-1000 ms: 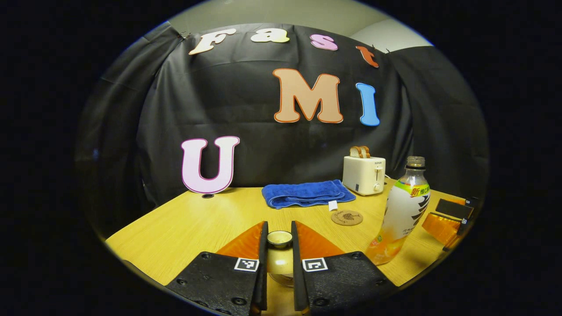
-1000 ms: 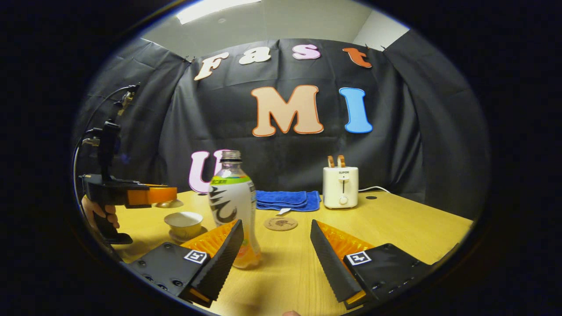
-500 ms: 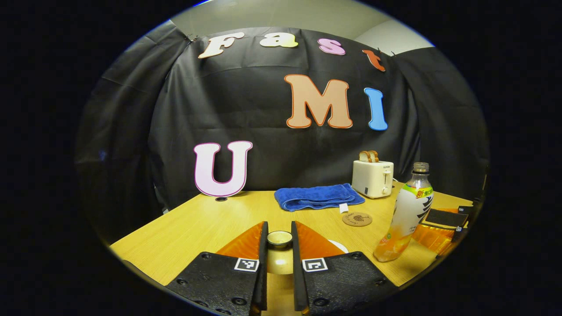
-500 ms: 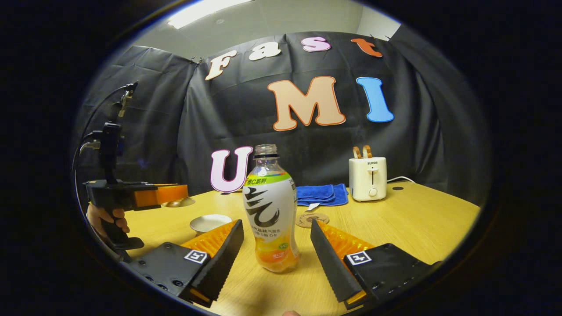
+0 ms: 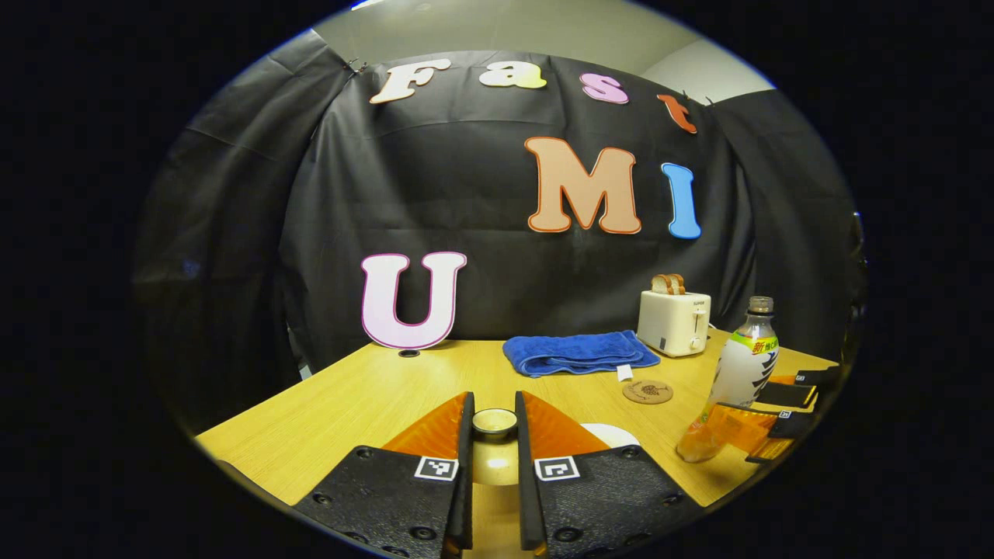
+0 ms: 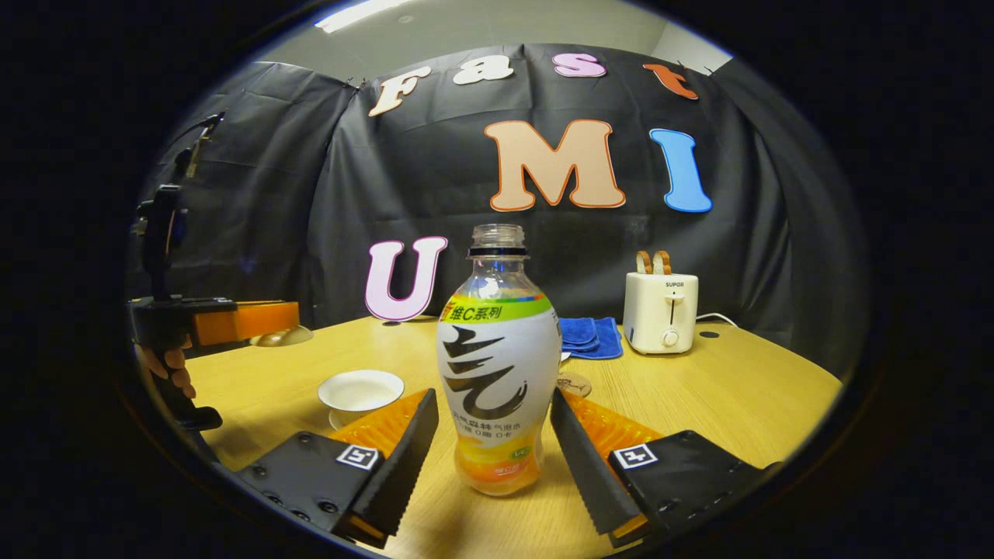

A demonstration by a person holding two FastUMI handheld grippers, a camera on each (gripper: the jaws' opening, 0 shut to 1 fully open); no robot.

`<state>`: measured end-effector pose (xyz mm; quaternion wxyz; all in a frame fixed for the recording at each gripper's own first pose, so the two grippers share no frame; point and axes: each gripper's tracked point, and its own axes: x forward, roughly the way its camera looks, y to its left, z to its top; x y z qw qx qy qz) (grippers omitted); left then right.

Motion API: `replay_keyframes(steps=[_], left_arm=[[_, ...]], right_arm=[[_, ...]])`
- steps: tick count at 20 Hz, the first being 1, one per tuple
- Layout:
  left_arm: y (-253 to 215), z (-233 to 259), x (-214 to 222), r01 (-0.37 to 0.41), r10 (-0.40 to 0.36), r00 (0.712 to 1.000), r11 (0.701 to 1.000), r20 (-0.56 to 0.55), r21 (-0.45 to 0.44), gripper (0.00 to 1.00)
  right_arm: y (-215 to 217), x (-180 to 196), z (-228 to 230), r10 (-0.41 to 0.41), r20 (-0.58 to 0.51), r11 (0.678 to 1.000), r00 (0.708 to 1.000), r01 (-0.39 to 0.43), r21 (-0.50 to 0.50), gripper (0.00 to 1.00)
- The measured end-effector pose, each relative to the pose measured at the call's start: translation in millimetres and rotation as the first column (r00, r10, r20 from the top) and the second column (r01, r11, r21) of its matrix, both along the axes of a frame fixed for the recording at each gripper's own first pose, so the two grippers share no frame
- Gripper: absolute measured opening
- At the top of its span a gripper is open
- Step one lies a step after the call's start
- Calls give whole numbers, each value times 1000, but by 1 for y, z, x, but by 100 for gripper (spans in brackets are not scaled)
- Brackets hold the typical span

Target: Open the teacup lid with one hand, grasp the water bottle and pour water into the teacup with the other hand; after pouring, place the water bottle on the coaster and then close the teacup lid.

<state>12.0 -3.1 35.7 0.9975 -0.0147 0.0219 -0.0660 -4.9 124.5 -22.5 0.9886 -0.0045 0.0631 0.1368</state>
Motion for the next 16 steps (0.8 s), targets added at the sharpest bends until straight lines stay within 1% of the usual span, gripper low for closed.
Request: replay_keyframes(steps=[2, 4, 6, 9, 10, 12, 16], left_arm=[[15, -2, 0, -8, 8, 1000, 1000, 3, -4, 21], [15, -1, 0, -9, 9, 1000, 1000, 3, -9, 21], [17, -2, 2, -11, 11, 1000, 1000, 2, -14, 21], [23, -2, 0, -15, 15, 1000, 1000, 1, -28, 21], [26, -3, 2, -19, 19, 1000, 999, 1, -31, 21], [31, -3, 3, -26, 26, 1000, 999, 2, -39, 21], [42, -2, 3, -46, 46, 999, 998, 0, -52, 21]], right_arm=[[-1, 2, 2, -13, -4, 1000, 1000, 13, -1, 77], [0, 4, -1, -18, -11, 1000, 1000, 18, -16, 77], [0, 3, 1, -21, -1, 999, 1000, 21, -42, 71], [0, 8, 4, -24, 27, 992, 999, 27, -125, 63], [1, 9, 6, -20, 40, 987, 999, 27, -160, 64], [5, 10, 8, 1, 76, 969, 997, 17, -248, 64], [13, 13, 8, 62, 139, 900, 988, 5, -437, 65]])
